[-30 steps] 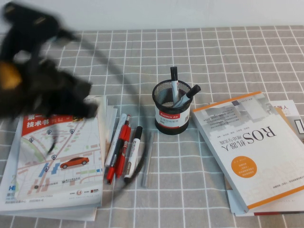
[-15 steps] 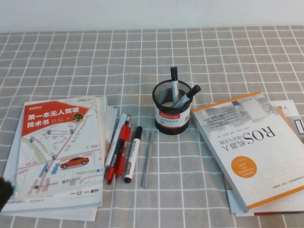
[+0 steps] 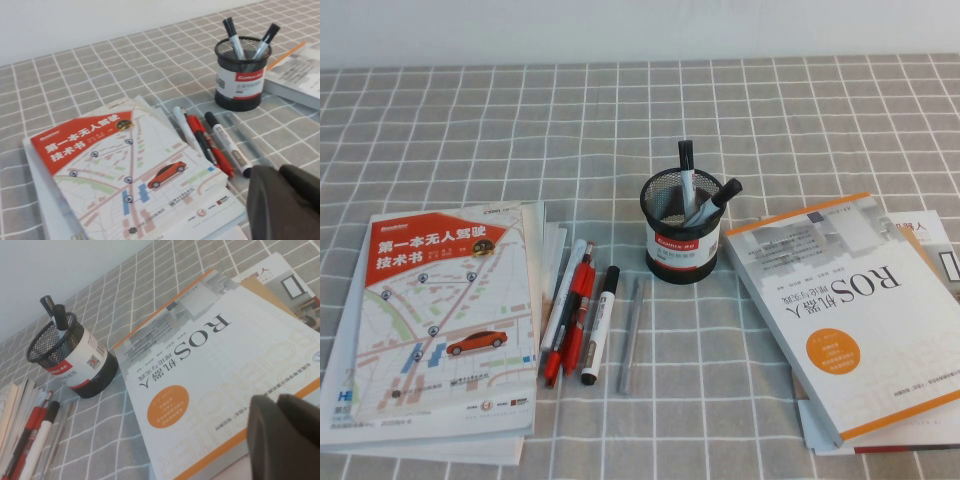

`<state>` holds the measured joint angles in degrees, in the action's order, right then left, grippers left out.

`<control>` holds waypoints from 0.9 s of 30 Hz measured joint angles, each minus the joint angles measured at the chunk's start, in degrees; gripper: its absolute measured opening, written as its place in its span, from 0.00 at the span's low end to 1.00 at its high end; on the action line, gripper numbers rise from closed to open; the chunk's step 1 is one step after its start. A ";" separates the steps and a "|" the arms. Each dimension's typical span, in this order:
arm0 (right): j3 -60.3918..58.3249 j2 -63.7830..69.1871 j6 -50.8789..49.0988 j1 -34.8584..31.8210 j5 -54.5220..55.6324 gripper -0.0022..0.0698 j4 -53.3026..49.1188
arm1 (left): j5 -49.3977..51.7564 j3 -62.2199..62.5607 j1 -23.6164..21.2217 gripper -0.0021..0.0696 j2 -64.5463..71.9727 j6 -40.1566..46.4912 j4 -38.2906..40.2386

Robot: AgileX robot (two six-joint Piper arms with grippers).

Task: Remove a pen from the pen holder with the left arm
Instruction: 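Take a marker out of the pen holder and lay it on the table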

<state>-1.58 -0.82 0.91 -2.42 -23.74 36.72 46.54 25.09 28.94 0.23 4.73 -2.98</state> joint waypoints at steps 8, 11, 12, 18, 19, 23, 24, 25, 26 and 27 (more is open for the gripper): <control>0.00 0.00 0.00 0.00 0.00 0.01 0.00 | -10.53 -6.42 -1.69 0.03 0.00 -0.28 -2.60; 0.00 0.00 0.00 0.00 0.00 0.01 0.00 | -19.70 -12.74 -5.86 0.03 0.00 -0.28 -2.61; 0.00 0.00 0.00 0.00 0.00 0.01 0.00 | -23.25 -14.81 -7.24 0.03 0.00 -0.28 -2.33; 0.00 0.00 0.00 0.00 0.00 0.01 0.00 | -34.96 -26.22 -18.27 0.03 0.00 -0.28 2.67; 0.00 0.00 0.00 0.00 0.00 0.01 0.00 | -34.77 -26.38 -20.21 0.03 0.00 -0.28 2.98; 0.00 0.00 0.00 0.00 0.00 0.01 0.00 | -32.49 -26.48 -26.60 0.03 0.00 1.71 3.72; 0.00 0.00 0.00 0.00 0.00 0.01 0.00 | -31.61 -26.48 -27.55 0.03 0.00 2.37 3.72; 0.00 0.00 0.00 0.00 0.00 0.01 0.00 | -30.38 -26.48 -28.54 0.03 0.00 2.95 3.72; 0.00 0.00 0.00 0.00 0.00 0.01 0.00 | -28.94 -26.48 -29.25 0.03 0.00 3.25 3.72; 0.00 0.00 0.00 0.00 0.00 0.01 0.00 | -27.79 -26.48 -29.61 0.03 0.00 3.75 3.72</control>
<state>-1.58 -0.82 0.91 -2.42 -23.74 36.72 18.74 -1.39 -0.66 0.23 8.47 0.74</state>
